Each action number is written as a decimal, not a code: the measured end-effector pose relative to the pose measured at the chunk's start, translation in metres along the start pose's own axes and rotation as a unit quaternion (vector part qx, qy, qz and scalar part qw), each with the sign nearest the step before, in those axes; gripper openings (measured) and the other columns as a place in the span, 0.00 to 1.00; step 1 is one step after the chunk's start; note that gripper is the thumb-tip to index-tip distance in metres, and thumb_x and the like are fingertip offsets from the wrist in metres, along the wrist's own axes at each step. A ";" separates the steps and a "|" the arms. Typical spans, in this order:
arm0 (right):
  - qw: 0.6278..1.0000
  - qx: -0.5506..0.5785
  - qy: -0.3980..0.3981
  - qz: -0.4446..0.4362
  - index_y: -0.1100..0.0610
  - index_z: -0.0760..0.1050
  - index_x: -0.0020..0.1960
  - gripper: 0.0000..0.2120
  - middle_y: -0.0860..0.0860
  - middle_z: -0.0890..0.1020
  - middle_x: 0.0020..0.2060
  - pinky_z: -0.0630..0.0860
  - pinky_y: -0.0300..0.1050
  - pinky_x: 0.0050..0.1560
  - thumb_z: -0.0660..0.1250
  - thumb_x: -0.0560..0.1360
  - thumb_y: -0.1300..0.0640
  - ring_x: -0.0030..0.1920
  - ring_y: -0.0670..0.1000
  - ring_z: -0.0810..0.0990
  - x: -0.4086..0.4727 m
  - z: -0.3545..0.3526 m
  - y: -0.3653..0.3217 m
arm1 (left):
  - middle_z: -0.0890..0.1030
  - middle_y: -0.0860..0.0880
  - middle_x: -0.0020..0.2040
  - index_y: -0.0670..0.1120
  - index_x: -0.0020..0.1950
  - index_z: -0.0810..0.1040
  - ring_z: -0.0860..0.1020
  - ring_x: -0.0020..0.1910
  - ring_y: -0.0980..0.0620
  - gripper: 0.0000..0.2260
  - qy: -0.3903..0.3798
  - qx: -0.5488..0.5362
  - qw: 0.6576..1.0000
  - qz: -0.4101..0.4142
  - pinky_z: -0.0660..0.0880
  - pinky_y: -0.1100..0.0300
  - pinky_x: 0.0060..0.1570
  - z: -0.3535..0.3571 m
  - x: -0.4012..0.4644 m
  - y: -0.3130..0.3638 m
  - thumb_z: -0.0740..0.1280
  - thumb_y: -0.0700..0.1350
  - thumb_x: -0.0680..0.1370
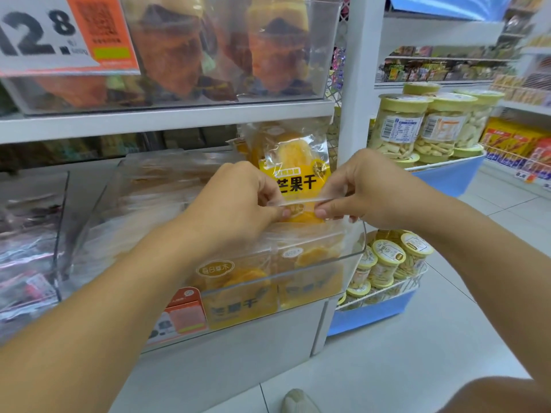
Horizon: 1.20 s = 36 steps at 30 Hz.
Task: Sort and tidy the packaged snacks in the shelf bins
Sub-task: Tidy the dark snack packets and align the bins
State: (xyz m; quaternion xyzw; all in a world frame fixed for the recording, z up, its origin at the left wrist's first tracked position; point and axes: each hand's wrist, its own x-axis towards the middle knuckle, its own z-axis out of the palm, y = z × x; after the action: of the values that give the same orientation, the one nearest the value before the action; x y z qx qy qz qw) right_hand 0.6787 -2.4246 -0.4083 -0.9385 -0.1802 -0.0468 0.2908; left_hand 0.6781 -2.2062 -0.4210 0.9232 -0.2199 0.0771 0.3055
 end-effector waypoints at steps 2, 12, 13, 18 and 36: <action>0.999 -0.009 -0.033 0.017 0.53 0.87 0.42 0.02 0.49 0.85 0.31 0.77 0.34 0.31 0.79 0.70 0.55 0.29 0.45 0.82 0.002 0.002 -0.002 | 0.81 0.51 0.30 0.49 0.34 0.83 0.71 0.26 0.61 0.11 -0.033 0.012 0.999 -0.018 0.65 0.71 0.28 -0.002 0.002 0.002 0.76 0.51 0.74; 0.965 -0.198 -0.155 0.076 0.50 0.82 0.37 0.18 0.56 0.84 0.46 0.72 0.36 0.22 0.66 0.75 0.71 0.23 0.50 0.82 0.032 0.011 -0.010 | 0.85 0.44 0.42 0.43 0.43 0.86 0.81 0.47 0.47 0.07 -0.092 0.105 0.987 -0.082 0.81 0.49 0.49 0.013 0.019 0.010 0.70 0.44 0.75; 0.965 -0.198 -0.155 0.079 0.49 0.81 0.37 0.18 0.57 0.85 0.46 0.71 0.35 0.22 0.66 0.76 0.70 0.23 0.50 0.81 0.031 0.012 -0.010 | 0.85 0.45 0.42 0.43 0.44 0.86 0.82 0.47 0.46 0.07 -0.093 0.115 0.985 -0.087 0.81 0.48 0.49 0.014 0.020 0.010 0.69 0.44 0.74; 0.988 -0.151 -0.020 0.025 0.48 0.84 0.41 0.05 0.44 0.85 0.38 0.75 0.32 0.32 0.75 0.74 0.56 0.35 0.40 0.82 0.000 -0.009 -0.018 | 0.73 0.50 0.29 0.45 0.31 0.75 0.71 0.32 0.50 0.20 -0.105 0.110 0.988 -0.041 0.67 0.57 0.31 0.006 0.013 0.014 0.66 0.54 0.80; 0.938 -0.312 -0.147 -0.029 0.45 0.82 0.58 0.45 0.44 0.63 0.71 0.63 0.56 0.71 0.32 0.67 0.29 0.74 0.50 0.52 -0.006 0.027 -0.027 | 0.56 0.56 0.80 0.56 0.50 0.77 0.52 0.78 0.51 0.22 -0.132 0.240 0.961 0.024 0.60 0.44 0.71 0.012 -0.009 0.000 0.44 0.58 0.84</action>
State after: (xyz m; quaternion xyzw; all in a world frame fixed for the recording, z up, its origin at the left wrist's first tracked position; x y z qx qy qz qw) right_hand 0.6623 -2.3910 -0.4173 -0.9729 -0.2241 0.0296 -0.0481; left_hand 0.6702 -2.2099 -0.4333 0.9659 -0.2552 0.0121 0.0413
